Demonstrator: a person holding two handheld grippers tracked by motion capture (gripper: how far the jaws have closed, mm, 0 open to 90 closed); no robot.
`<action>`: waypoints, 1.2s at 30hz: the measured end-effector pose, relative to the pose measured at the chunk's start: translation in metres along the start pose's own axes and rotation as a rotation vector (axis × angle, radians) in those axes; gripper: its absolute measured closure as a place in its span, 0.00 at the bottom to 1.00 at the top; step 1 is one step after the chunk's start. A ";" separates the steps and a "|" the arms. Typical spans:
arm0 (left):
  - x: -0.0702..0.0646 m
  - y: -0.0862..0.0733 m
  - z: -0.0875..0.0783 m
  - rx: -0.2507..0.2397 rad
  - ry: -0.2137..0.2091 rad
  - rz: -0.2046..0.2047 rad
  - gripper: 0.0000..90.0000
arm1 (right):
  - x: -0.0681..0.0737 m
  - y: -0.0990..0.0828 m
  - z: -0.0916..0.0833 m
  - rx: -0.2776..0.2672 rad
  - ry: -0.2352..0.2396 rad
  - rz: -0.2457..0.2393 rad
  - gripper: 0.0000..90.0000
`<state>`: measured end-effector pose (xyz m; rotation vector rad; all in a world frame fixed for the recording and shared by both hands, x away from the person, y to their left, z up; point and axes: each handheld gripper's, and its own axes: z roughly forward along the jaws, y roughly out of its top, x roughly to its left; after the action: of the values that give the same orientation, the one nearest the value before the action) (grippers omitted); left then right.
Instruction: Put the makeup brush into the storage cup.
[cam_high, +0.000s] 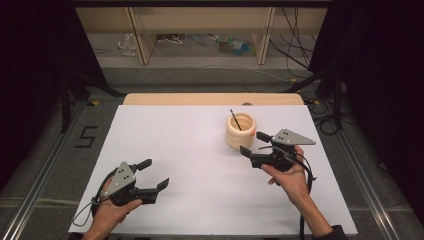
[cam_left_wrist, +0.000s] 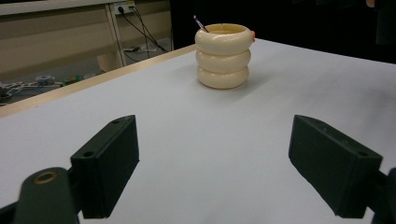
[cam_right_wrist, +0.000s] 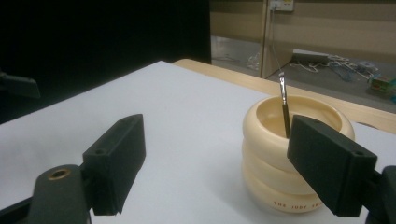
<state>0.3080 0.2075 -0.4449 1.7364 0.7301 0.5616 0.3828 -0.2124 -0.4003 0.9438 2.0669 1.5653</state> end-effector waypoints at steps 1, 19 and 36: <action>0.000 0.000 0.000 -0.001 -0.001 -0.001 0.18 | 0.001 -0.001 0.000 0.008 0.000 -0.002 0.23; 0.000 0.000 0.000 0.006 0.003 0.006 0.18 | 0.003 -0.012 -0.017 -0.016 0.005 0.001 0.23; 0.000 -0.001 -0.001 0.006 0.003 0.008 0.18 | 0.008 -0.031 -0.029 0.019 0.012 -0.021 0.20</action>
<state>0.3075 0.2081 -0.4453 1.7454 0.7274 0.5682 0.3490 -0.2313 -0.4202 0.9189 2.0960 1.5472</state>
